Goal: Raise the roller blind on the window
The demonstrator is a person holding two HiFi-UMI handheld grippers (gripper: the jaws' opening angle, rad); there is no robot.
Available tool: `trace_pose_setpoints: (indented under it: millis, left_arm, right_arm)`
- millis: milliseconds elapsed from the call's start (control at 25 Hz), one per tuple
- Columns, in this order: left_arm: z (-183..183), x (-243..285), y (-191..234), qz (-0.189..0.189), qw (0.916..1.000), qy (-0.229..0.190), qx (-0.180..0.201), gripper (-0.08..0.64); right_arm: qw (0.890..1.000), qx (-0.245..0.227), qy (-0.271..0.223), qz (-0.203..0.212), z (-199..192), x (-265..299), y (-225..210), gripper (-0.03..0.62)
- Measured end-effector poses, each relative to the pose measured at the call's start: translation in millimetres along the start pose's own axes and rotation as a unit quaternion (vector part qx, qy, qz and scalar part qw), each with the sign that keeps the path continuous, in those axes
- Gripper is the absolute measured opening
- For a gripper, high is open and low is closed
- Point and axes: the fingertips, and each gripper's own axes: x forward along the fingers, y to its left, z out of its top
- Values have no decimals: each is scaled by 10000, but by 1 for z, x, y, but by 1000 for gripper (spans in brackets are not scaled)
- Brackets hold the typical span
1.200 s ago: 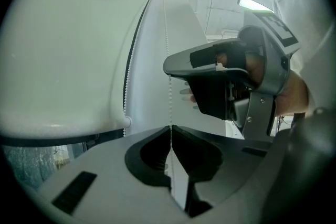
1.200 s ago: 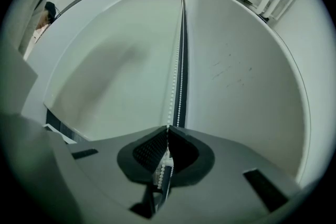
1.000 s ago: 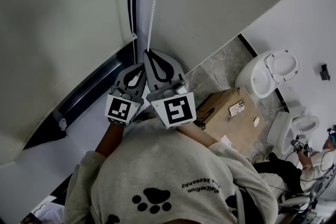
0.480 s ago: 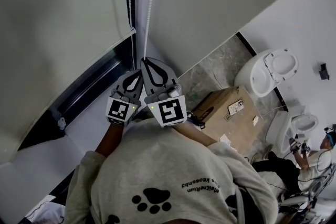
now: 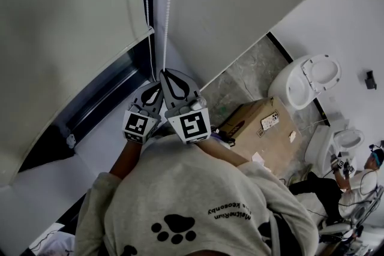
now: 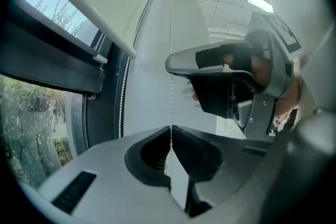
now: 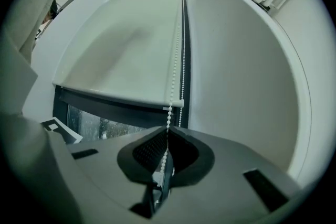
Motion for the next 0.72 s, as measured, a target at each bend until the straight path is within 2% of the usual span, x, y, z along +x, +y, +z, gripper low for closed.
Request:
trace_pose_setpoints:
  millis: [240,400,520,560,600,720]
  left_arm:
    - [-10,-2,3,42,9999,99,-49,18]
    - [-10,-5,3,52,9997,235,-8,20]
    - [-2,-16,3,15,9991,353,-232,23]
    - [2,-21,5,3,9988,352,-334,52]
    - [8,-26,8,-36,9986,323,-428,89]
    - [39,-41,13,-220,9980,74,-586,104]
  right_arm:
    - [9999,144,57,28,-9,1,1,14]
    - [9999,79,-53,68,-4,0,1,14]
    - [9999,147,-16,59,-3,-3,1,14]
    - [9998,199,-3,51,-3,-3,0,14]
    - [9997,241,5,47,-3,-3,-1,14]
    - [9996,276,22,61,-5,-4,-2,14]
